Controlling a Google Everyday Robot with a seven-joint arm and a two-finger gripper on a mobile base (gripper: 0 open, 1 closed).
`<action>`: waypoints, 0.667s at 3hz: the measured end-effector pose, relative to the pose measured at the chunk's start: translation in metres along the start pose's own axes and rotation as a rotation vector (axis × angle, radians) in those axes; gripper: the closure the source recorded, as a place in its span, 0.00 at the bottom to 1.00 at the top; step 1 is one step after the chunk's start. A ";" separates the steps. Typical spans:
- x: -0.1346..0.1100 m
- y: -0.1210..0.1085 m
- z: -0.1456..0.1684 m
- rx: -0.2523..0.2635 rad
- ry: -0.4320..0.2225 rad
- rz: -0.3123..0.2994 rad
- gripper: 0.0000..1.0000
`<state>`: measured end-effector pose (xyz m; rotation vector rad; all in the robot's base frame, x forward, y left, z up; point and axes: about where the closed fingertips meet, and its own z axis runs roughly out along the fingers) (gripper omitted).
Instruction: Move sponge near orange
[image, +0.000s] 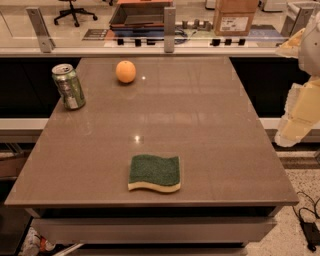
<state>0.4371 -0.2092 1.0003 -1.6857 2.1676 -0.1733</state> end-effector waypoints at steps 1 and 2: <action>0.000 0.000 0.000 0.000 0.000 0.000 0.00; -0.002 0.009 0.004 -0.011 -0.045 0.010 0.00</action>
Offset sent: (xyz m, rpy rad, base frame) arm -0.0194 0.0137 -0.0247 0.1534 0.0129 0.0264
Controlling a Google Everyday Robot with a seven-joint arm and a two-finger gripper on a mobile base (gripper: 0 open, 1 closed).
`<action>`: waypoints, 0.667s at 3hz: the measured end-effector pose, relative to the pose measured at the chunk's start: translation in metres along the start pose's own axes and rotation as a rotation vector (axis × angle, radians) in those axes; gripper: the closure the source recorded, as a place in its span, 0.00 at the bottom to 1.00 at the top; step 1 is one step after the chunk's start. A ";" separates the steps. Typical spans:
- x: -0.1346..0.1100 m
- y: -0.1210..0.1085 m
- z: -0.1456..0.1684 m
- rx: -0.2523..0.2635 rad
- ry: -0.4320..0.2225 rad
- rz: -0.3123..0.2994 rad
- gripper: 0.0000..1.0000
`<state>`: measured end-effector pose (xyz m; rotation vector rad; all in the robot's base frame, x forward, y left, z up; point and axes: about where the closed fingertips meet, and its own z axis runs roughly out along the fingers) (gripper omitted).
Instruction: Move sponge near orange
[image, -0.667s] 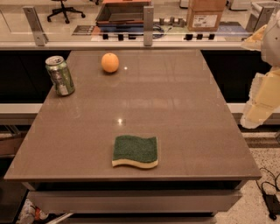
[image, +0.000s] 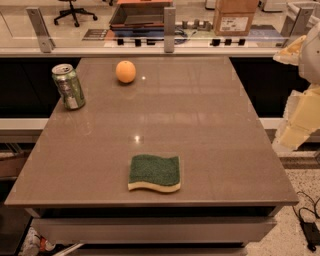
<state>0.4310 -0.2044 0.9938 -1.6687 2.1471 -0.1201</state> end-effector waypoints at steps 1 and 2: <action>-0.006 0.020 0.015 -0.032 -0.093 0.020 0.00; -0.012 0.039 0.028 -0.065 -0.186 0.038 0.00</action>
Offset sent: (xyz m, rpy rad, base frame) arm -0.0372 0.0427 -0.0564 0.3280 0.0331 0.0667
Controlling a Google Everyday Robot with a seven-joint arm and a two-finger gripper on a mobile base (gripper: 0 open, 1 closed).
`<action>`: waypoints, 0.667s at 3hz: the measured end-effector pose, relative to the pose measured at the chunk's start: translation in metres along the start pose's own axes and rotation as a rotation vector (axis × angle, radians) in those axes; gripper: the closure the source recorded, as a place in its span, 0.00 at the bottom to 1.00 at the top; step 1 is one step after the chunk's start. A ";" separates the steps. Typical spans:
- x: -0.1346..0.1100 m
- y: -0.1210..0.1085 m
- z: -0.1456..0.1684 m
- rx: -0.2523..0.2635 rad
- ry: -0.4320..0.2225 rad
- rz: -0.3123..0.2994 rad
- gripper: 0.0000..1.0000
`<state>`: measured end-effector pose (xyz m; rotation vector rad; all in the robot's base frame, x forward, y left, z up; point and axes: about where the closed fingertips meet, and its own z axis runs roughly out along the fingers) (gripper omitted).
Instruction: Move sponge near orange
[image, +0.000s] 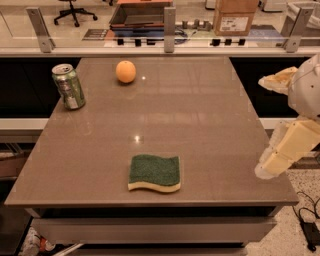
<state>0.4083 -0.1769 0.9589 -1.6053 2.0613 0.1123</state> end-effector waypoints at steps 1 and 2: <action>-0.010 0.015 0.022 -0.047 -0.111 0.009 0.00; -0.022 0.027 0.041 -0.082 -0.223 0.031 0.00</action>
Offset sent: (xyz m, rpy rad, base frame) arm -0.0091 0.0638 -0.0475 0.3764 0.0285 0.0874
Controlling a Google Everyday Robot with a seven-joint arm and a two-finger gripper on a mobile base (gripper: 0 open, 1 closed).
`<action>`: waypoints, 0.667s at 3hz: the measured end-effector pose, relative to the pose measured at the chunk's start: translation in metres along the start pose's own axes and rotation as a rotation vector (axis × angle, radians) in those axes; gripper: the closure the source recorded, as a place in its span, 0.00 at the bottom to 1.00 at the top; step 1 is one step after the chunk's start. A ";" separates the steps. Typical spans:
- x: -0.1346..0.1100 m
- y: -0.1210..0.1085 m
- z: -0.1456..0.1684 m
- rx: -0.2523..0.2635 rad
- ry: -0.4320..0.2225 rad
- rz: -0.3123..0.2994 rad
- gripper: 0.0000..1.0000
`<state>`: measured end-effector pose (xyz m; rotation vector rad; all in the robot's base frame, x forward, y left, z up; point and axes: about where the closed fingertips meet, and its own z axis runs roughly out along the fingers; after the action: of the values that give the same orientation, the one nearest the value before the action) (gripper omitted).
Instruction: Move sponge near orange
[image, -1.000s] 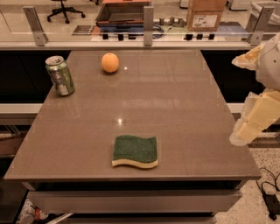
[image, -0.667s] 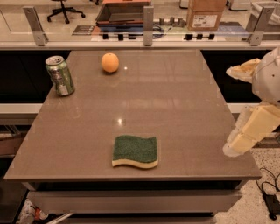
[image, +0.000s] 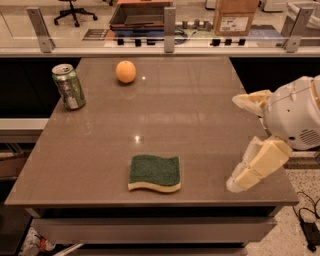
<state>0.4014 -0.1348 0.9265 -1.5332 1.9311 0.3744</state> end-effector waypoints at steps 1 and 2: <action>-0.011 0.009 0.024 -0.026 -0.110 0.014 0.00; -0.019 0.017 0.050 -0.030 -0.214 0.030 0.00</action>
Offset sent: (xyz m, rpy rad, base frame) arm 0.0080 0.0766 -0.0545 0.3722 -0.0497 0.0253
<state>0.4029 -0.0870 0.8977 -1.4222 1.7898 0.5594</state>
